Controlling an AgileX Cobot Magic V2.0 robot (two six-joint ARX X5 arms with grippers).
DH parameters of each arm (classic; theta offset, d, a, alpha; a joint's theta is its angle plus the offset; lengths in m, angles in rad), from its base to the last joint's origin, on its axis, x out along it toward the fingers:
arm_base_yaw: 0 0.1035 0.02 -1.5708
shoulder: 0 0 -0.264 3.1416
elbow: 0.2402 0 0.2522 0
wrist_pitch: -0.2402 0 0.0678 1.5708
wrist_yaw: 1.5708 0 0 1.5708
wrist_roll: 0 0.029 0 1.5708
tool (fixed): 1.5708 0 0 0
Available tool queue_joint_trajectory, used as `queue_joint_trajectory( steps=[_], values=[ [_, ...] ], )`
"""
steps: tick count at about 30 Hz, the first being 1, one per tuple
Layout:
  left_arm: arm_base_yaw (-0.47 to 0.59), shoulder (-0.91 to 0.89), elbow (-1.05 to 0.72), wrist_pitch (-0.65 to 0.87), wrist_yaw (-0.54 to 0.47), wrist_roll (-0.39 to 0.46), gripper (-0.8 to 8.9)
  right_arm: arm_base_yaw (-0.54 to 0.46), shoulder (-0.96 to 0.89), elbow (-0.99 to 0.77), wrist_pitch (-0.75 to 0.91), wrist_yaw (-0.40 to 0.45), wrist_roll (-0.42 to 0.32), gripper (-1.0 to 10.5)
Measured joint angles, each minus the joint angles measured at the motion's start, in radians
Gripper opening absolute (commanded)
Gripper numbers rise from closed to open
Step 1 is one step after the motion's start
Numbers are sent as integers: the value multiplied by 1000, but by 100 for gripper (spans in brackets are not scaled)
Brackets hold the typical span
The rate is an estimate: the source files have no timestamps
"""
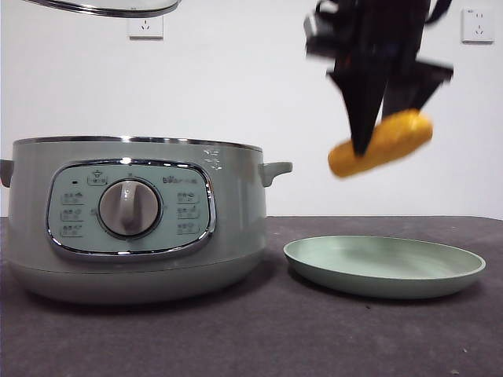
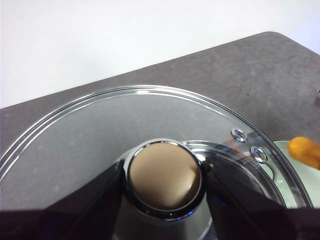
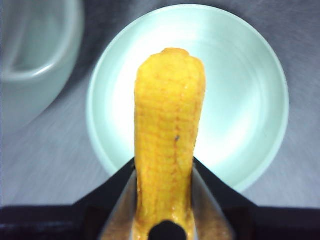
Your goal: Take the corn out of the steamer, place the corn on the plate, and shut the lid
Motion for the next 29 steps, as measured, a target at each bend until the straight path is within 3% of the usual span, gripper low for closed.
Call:
queue_joint_trajectory(
  steps=[4,12,21,29],
  values=[
    [0,0,0,0,0,-7,-9,0,0,-124,164,55,20,-17],
    [0,1,0,0,0,-8,-9,0,1,-325,431,57,29,-17],
    [0,1,0,0,0,-8,-9,0,16,-364,475,55,29,-16],
    [0,1,0,0,0,-19,-9,0,20,-364,457,53,29,224]
  ],
)
